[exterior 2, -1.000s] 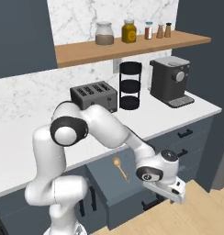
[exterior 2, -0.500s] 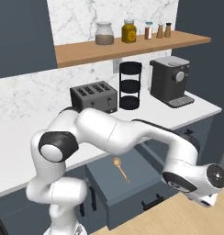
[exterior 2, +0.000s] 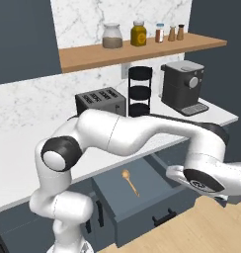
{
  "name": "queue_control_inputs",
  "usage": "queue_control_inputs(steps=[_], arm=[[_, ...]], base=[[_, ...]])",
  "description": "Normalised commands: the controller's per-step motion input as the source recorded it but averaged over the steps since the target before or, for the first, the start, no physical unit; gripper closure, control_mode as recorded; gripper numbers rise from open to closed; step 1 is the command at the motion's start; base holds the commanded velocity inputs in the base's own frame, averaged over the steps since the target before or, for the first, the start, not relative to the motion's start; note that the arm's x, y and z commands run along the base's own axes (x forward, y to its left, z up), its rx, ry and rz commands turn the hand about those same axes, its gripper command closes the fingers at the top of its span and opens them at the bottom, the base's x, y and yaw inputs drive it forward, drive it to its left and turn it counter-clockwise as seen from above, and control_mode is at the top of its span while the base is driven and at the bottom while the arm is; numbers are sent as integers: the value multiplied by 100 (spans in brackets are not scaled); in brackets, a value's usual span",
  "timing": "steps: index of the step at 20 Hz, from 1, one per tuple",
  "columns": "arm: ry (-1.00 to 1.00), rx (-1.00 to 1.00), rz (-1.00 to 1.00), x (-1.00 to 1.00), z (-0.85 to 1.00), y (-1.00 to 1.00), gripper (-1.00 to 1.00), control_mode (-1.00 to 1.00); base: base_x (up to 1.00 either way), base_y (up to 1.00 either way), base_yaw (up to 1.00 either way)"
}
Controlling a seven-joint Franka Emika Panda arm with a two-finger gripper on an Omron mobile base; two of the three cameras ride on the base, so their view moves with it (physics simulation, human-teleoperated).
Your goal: Pick the wooden spoon from the drawer and place it on the counter.
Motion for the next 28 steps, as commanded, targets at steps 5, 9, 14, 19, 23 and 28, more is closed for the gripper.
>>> queue_control_inputs(steps=[5, 9, 14, 19, 23, 28], arm=[[9, -26, 12, 91, -26, 100, -100, -100], [-4, -30, 0, 72, -87, 100, -100, -100], [-16, -32, 0, 8, -45, 100, -100, -100], [-1, -43, 0, 13, 0, 97, -100, -100], [-1, -61, 0, 4, -26, 100, -100, -100], [-12, -50, -6, 0, -72, 100, -100, -100]], base=[[0, 0, 0], [0, 0, 0], [0, 0, 0], [0, 0, 0], [0, 0, 0], [0, 0, 0]])
